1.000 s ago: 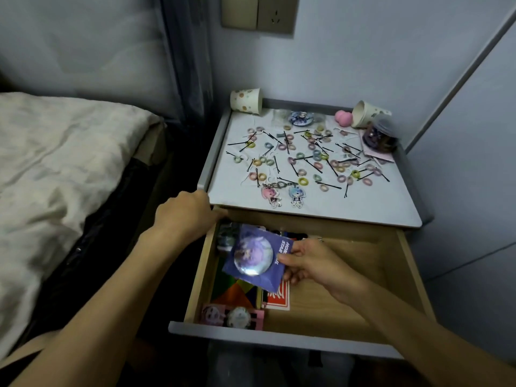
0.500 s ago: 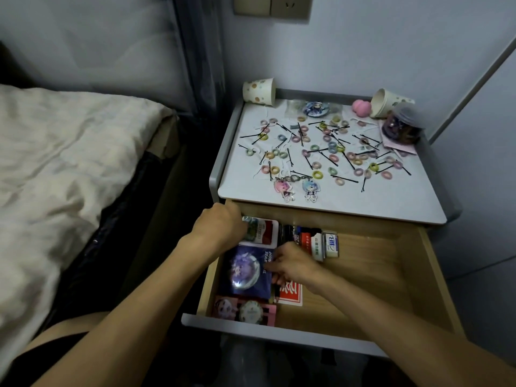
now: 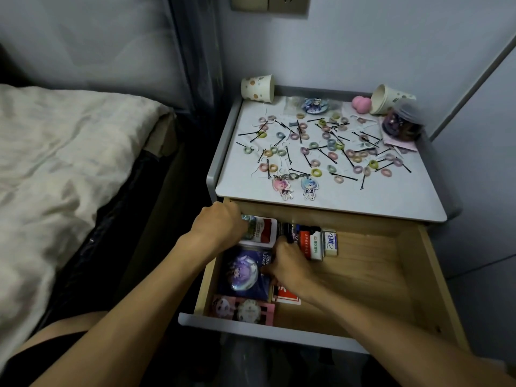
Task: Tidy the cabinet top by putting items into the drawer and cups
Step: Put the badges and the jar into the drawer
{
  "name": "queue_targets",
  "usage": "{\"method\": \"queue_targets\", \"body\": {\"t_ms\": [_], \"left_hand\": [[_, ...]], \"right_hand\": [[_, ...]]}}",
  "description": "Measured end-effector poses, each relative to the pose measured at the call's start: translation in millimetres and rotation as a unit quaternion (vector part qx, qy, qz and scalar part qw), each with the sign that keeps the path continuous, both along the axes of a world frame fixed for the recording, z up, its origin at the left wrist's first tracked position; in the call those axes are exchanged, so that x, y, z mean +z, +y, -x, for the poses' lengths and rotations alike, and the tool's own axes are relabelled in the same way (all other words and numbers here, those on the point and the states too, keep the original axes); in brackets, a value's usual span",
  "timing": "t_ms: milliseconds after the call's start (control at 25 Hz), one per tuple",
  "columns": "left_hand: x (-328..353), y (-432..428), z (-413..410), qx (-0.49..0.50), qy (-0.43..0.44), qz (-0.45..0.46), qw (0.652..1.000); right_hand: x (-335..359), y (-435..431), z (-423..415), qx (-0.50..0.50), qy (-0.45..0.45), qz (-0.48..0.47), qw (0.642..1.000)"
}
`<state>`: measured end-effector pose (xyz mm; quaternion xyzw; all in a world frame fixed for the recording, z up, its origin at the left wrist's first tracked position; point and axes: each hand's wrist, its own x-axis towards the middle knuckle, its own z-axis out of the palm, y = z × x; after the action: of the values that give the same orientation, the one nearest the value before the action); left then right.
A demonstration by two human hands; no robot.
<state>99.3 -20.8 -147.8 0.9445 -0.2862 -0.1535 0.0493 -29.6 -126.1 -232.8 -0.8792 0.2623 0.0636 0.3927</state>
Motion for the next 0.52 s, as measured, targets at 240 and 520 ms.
{"method": "queue_targets", "body": {"t_ms": [240,520], "left_hand": [[10,2,7,0.012,-0.035,-0.009,0.999],[55,-28,39,-0.024,0.183,0.272,0.945]], "right_hand": [[22,-14,10,0.003,-0.011,-0.024,1.0],[101,-63,39,-0.074,-0.122,-0.111,0.984]]}}
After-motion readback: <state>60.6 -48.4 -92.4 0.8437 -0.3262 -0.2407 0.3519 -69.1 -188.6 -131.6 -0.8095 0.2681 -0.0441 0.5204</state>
